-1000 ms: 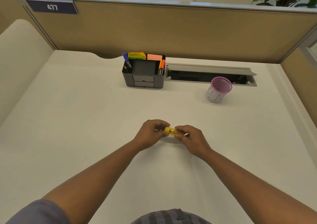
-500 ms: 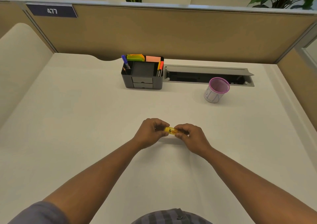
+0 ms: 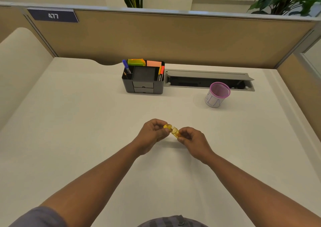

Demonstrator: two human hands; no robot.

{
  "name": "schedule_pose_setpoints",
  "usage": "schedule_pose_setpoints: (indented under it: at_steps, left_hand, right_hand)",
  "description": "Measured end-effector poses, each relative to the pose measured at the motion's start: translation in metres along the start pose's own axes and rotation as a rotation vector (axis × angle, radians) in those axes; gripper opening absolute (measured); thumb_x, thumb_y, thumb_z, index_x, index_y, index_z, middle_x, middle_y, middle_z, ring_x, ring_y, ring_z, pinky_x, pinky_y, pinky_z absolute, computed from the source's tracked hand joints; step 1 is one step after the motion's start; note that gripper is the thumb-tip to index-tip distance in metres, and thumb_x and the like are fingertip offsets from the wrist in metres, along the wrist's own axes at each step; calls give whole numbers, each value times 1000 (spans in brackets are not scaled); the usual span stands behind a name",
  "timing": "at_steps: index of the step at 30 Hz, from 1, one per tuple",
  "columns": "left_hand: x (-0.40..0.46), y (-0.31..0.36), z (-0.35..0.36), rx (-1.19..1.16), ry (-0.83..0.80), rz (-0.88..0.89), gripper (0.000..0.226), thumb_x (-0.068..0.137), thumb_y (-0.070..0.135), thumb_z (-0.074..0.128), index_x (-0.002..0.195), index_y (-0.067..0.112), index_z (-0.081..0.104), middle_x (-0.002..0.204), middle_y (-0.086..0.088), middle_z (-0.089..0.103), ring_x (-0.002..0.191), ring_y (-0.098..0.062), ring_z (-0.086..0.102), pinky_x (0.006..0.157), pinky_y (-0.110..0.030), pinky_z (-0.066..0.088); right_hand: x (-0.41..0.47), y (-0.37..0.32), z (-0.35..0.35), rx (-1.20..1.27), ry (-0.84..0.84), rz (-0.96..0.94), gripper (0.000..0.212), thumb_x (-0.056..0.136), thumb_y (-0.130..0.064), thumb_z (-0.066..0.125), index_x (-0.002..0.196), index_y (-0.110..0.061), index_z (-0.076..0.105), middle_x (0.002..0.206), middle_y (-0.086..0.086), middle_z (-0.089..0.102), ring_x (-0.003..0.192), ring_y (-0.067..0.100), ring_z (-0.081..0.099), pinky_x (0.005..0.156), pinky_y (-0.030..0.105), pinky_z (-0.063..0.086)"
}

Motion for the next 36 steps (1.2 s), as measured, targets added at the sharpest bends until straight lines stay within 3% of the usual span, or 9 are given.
schedule_pose_setpoints:
  at_steps: [4, 8, 12, 16, 23, 28, 36]
  left_hand:
    - [6, -11, 2, -145, 9, -77, 21, 91, -6, 67, 109, 3, 61, 102, -16, 77, 99, -29, 74, 93, -34, 60]
    - [17, -27, -3, -79, 79, -133, 20, 91, -1, 70, 107, 7, 62, 103, -13, 75, 100, -26, 74, 100, -43, 55]
    - [31, -47, -9, -16, 127, -173, 24, 89, 5, 76, 109, 5, 62, 106, -16, 74, 97, -22, 74, 103, -46, 54]
    - [46, -54, -4, -9, 135, -173, 26, 88, 4, 76, 110, 3, 62, 112, -17, 75, 97, -23, 73, 100, -43, 55]
    - [79, -54, 14, 51, 141, -137, 22, 88, 4, 76, 106, 2, 63, 100, -16, 74, 89, -26, 65, 91, -44, 54]
    - [112, -40, 34, 194, 115, -95, 21, 85, 10, 79, 101, 9, 66, 95, -12, 73, 77, -21, 64, 74, -35, 52]
    - [143, -32, 45, 276, 101, -93, 22, 87, 10, 77, 105, 7, 63, 94, -13, 71, 79, -22, 64, 75, -35, 53]
  right_hand:
    - [0, 5, -2, 27, 10, 28, 18, 89, -10, 73, 103, -21, 72, 98, -2, 74, 94, 19, 69, 84, 29, 56]
    - [4, 6, -12, 87, 72, 42, 20, 89, -10, 73, 105, -23, 71, 99, -3, 75, 94, 15, 70, 86, 28, 55]
    - [13, 2, -39, 99, 197, 39, 24, 90, -12, 71, 109, -25, 69, 105, -5, 74, 98, 10, 69, 90, 27, 55]
    - [26, -7, -83, 106, 374, 28, 26, 91, -10, 68, 115, -21, 68, 106, -5, 72, 96, 7, 68, 82, 18, 53]
    - [52, -16, -162, -24, 682, -9, 23, 95, -15, 66, 118, -18, 70, 97, -3, 65, 88, 15, 62, 76, 27, 54]
    - [74, -10, -186, -122, 736, 80, 24, 96, -19, 66, 119, -18, 69, 100, -4, 67, 90, 18, 64, 71, 24, 51]
    - [91, -10, -199, -182, 746, 119, 23, 95, -12, 66, 117, -13, 71, 96, -3, 61, 86, 16, 57, 69, 24, 46]
Point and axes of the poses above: each hand's wrist, its own x-axis towards the middle knuckle, its own z-axis out of the palm, y = z × x, the point moved 7 cm from there along x, towards the middle knuckle
